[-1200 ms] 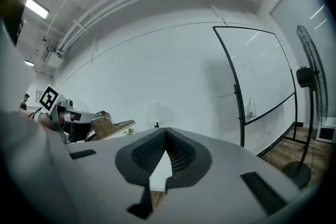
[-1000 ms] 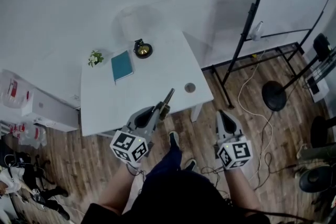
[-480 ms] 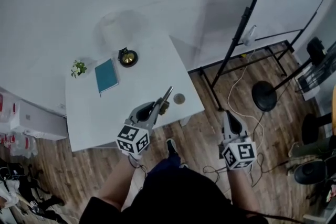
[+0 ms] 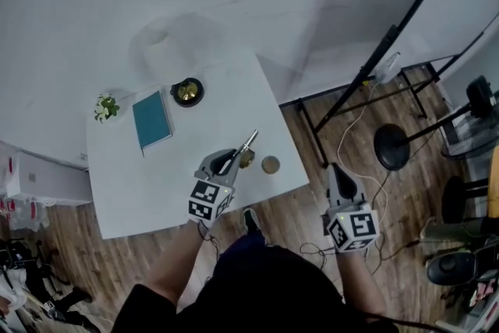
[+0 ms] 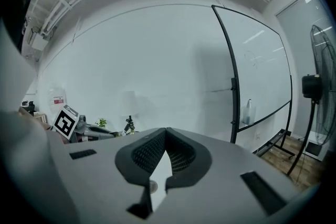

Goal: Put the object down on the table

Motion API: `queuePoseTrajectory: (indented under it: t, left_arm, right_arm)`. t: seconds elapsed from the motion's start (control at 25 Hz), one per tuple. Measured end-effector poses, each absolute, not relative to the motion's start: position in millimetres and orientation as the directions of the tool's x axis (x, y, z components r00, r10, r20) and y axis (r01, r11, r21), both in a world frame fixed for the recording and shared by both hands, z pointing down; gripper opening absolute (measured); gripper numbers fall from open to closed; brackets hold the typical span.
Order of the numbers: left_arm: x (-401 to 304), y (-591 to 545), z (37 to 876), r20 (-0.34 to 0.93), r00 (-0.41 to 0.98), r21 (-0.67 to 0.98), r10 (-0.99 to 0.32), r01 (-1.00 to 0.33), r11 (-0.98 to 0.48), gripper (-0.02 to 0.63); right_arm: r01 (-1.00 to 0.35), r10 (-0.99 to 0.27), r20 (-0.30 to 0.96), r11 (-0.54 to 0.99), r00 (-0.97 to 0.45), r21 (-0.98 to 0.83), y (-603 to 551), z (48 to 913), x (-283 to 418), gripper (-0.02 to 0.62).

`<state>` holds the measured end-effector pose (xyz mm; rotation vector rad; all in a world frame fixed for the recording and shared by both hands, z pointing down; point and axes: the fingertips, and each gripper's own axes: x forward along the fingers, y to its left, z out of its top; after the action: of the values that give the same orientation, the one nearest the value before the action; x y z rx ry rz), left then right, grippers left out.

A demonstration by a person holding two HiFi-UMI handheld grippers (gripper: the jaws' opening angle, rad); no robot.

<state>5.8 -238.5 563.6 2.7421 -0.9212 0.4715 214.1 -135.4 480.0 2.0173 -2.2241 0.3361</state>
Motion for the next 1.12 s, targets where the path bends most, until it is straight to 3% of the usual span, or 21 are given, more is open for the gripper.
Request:
queuePoseTrajectory:
  t: [0.36, 0.6, 0.92, 1.12]
  left_arm:
    - [36, -288, 627, 0.477, 0.742, 0.007, -0.471, -0.539, -0.843, 0.032]
    - [53, -306, 672, 0.563, 0.668, -0.110, -0.487, -0.523, -0.845, 0.032]
    - [78, -297, 721, 0.647, 0.626, -0.265, -0.435, -0.350, -0.898, 0.032]
    - [71, -300, 740, 0.685, 0.588, -0.297, -0.429, -0.311, -0.903, 0.032]
  right_arm:
    - [-0.988, -0.945, 0.289, 0.135, -0.151, -0.076, -197, 498, 212, 0.006]
    - [-0.969, -0.914, 0.327, 0.210, -0.241, -0.127, -228, 529, 225, 0.006]
    - [-0.931, -0.855, 0.372, 0.314, -0.362, -0.186, -254, 556, 233, 0.006]
    - [-0.916, -0.824, 0.403, 0.340, -0.399, -0.212, -258, 572, 227, 0.006]
